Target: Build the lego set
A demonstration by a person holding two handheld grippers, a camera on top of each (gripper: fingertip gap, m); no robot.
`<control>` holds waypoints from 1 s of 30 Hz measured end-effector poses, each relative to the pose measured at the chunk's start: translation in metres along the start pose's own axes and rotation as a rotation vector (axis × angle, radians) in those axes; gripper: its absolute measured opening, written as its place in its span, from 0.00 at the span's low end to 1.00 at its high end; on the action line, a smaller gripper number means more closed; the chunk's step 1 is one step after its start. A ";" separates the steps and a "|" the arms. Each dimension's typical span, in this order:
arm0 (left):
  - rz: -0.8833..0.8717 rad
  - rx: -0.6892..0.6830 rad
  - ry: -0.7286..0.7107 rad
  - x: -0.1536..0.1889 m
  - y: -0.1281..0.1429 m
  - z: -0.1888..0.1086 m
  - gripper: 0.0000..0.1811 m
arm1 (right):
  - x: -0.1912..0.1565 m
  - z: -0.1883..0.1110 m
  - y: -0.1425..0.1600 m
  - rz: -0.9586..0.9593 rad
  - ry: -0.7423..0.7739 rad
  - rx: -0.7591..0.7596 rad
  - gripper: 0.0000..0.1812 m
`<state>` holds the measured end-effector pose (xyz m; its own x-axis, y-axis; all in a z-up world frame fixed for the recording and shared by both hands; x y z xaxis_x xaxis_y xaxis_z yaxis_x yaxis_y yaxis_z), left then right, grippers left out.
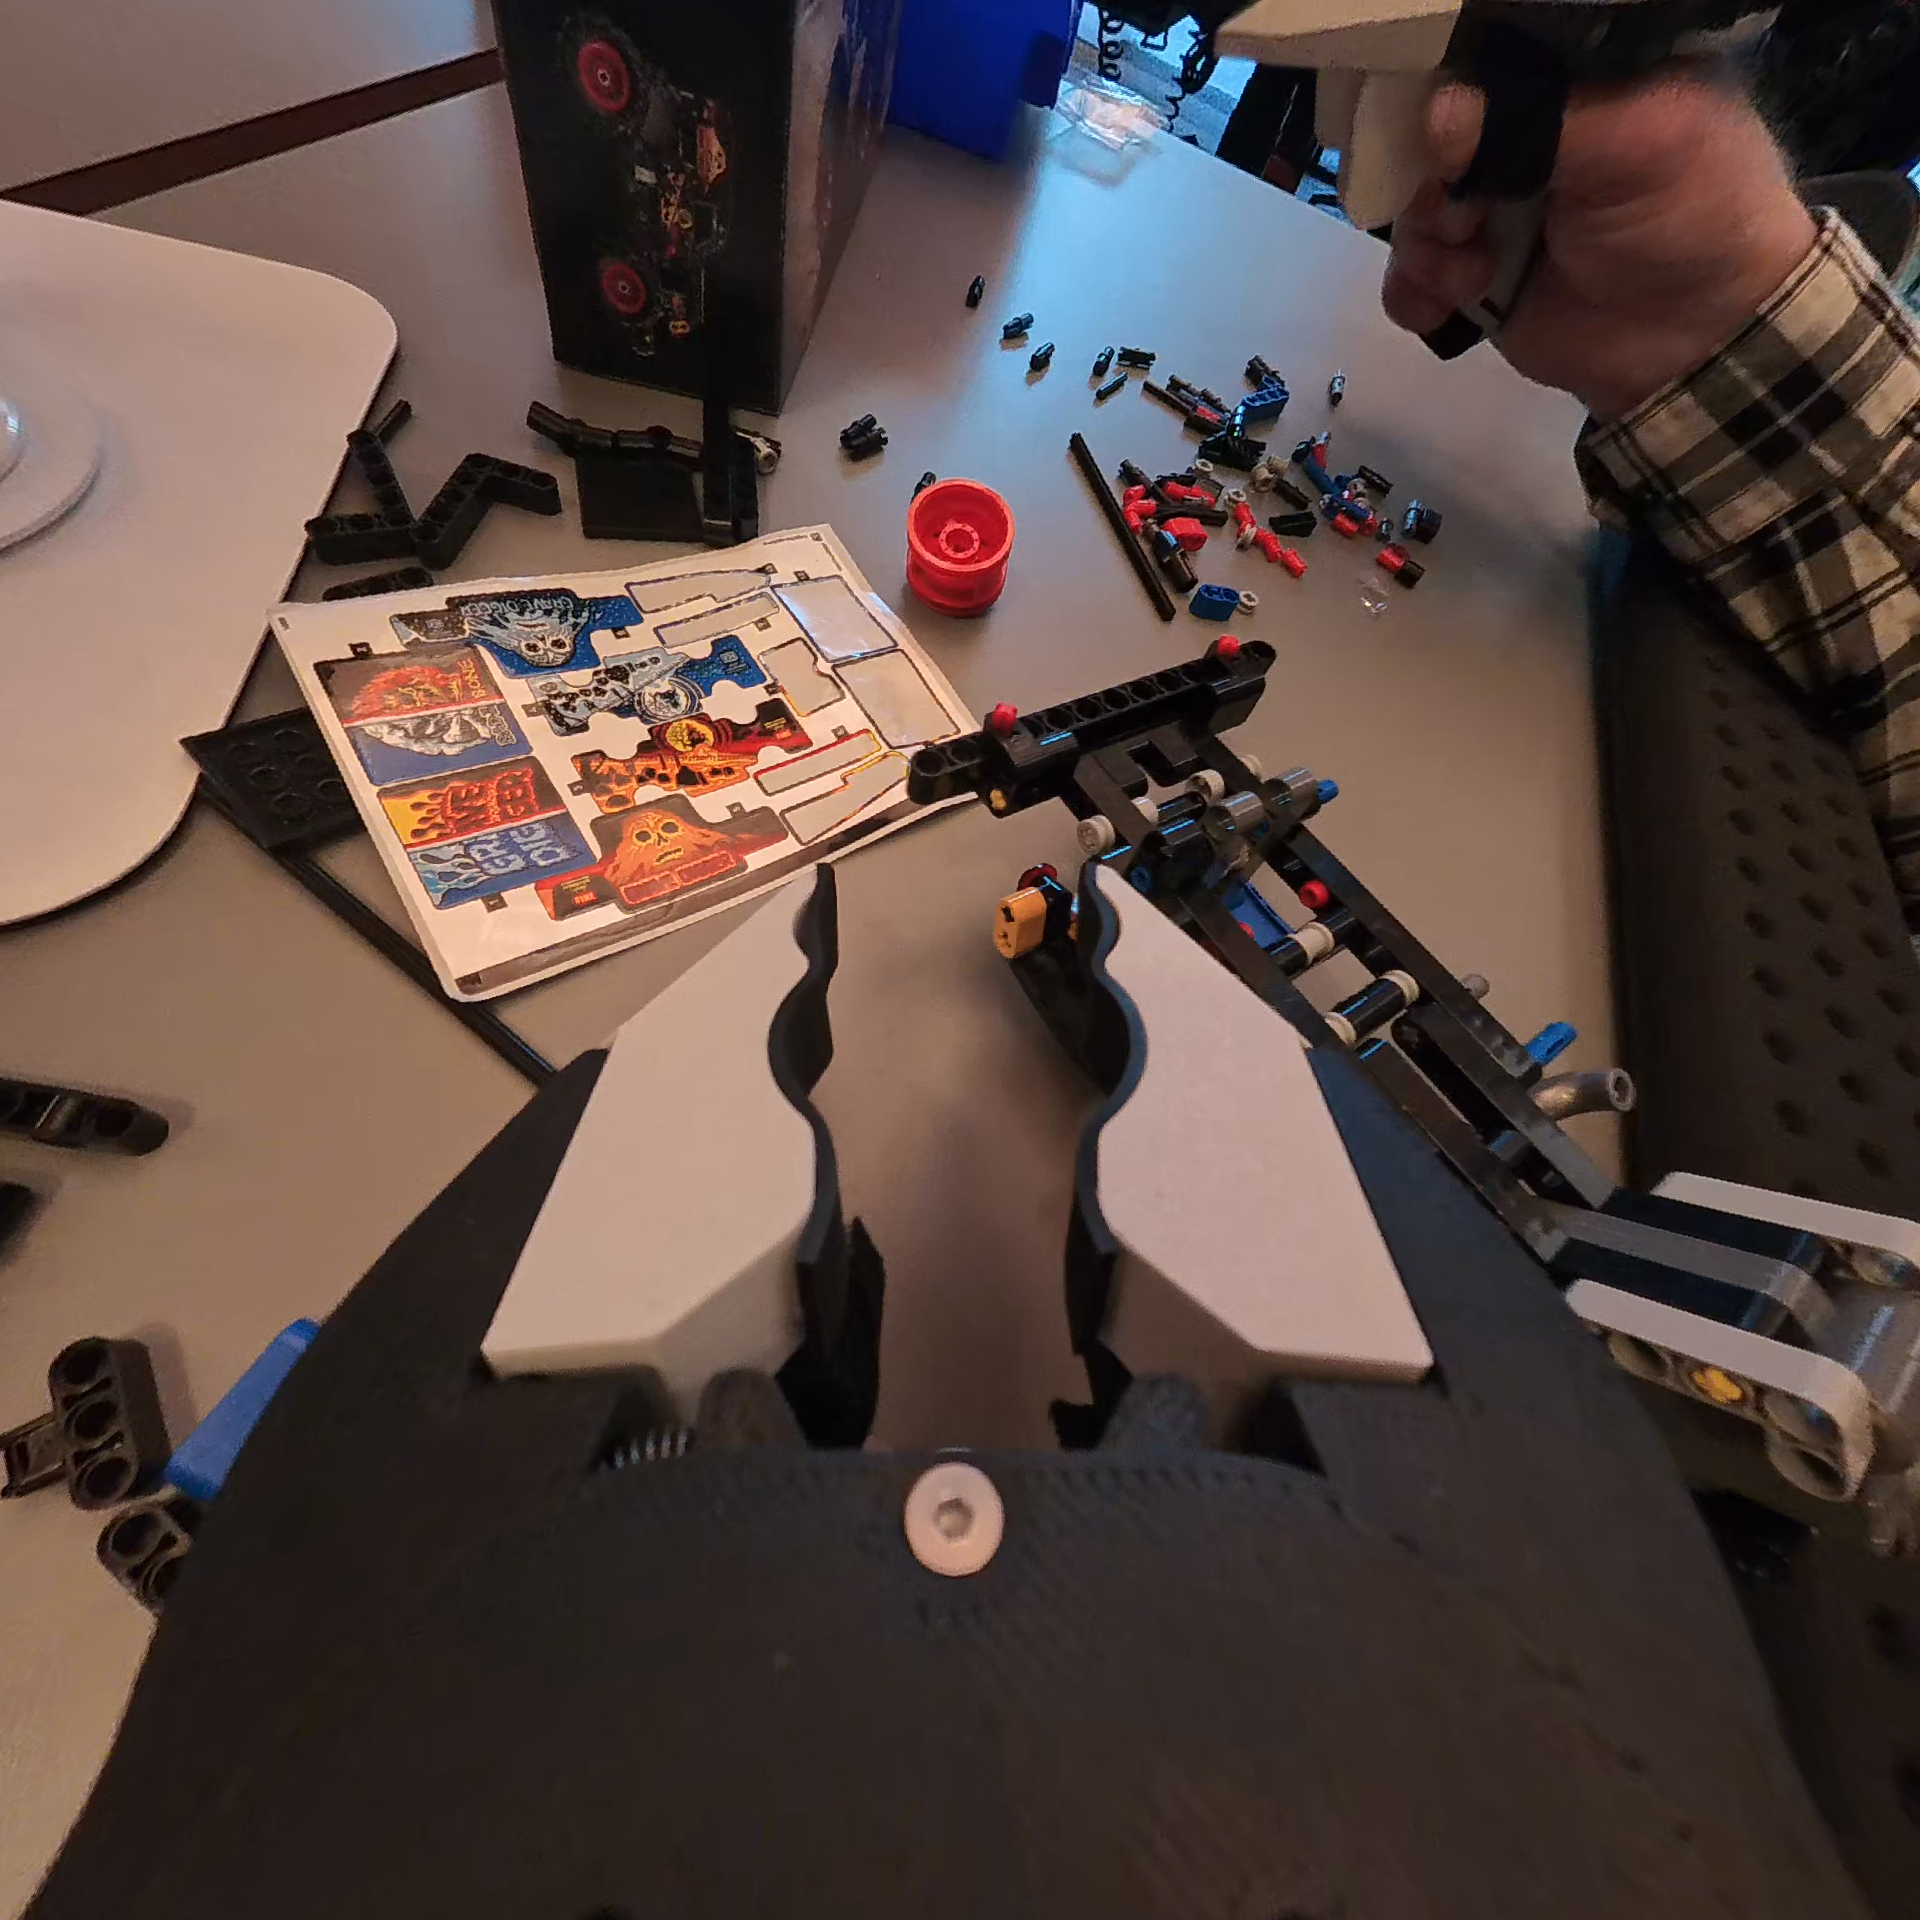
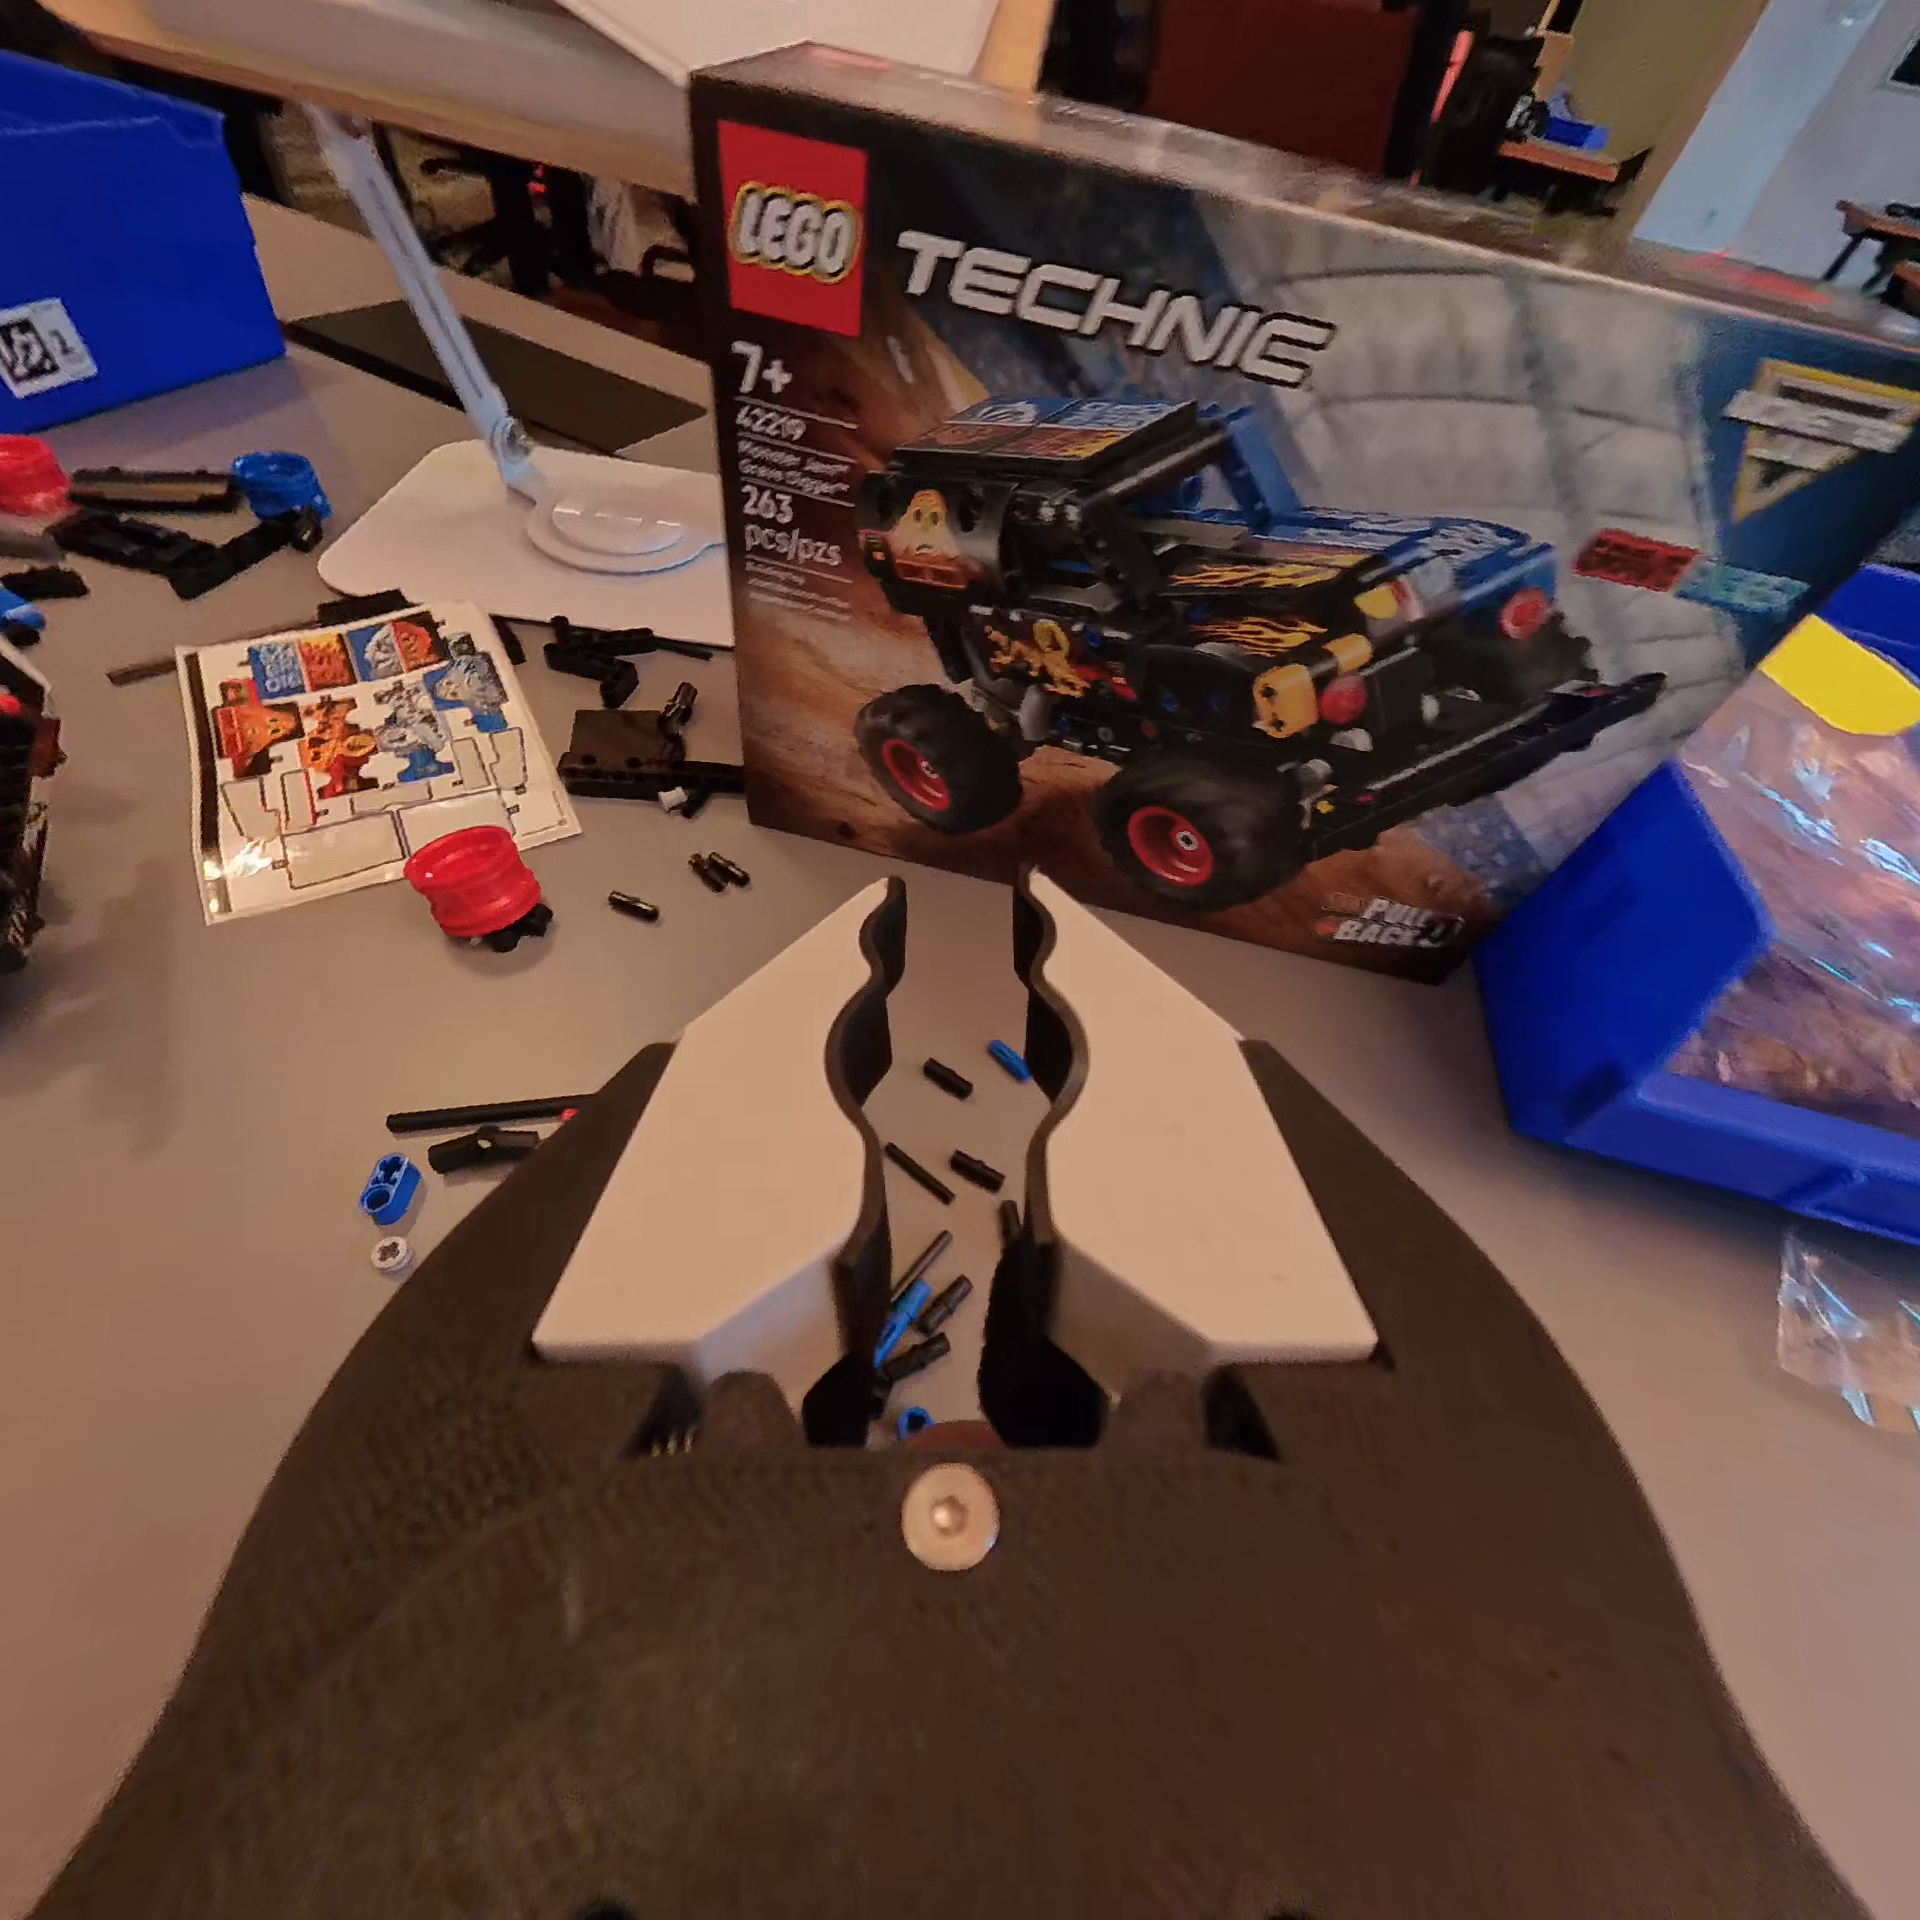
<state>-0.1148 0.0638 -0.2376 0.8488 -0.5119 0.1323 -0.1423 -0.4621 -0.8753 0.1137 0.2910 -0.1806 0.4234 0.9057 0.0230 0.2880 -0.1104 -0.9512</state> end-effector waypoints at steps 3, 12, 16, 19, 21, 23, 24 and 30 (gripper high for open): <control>-0.005 0.002 -0.002 -0.001 0.000 0.000 0.24 | -0.014 0.010 0.005 -0.058 -0.036 -0.032 0.11; -0.034 0.023 -0.013 -0.005 -0.002 -0.002 0.23 | -0.104 0.053 -0.003 -0.335 -0.235 -0.106 0.10; -0.036 0.041 -0.028 -0.009 -0.004 -0.005 0.22 | -0.142 0.090 0.001 -0.516 -0.287 -0.238 0.10; -0.037 0.050 -0.037 -0.011 -0.004 -0.007 0.22 | -0.163 0.119 0.003 -0.506 -0.370 -0.316 0.11; -0.034 0.052 -0.044 -0.012 -0.004 -0.008 0.21 | -0.171 0.139 0.009 -0.471 -0.421 -0.384 0.11; -0.035 0.053 -0.049 -0.013 -0.004 -0.008 0.21 | -0.180 0.153 0.020 -0.457 -0.473 -0.467 0.10; -0.035 0.053 -0.050 -0.013 -0.004 -0.008 0.21 | -0.183 0.158 0.025 -0.451 -0.488 -0.510 0.08; -0.026 0.047 -0.057 -0.013 -0.003 -0.008 0.21 | -0.193 0.157 0.030 -0.421 -0.594 -0.616 0.00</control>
<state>-0.1300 0.0662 -0.2325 0.8797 -0.4574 0.1302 -0.0963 -0.4395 -0.8930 -0.0945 0.1774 -0.2621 -0.2747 0.9615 0.0051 0.7910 0.2290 -0.5673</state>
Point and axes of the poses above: each gripper's, where its closed fingertips meet, z out along the fingers, y out of its underside, x = y × z across the jaws, the point moved 4 cm from there along -z, back along the fingers, and after that the axes turned 7 degrees about z, right-handed, at the moved point
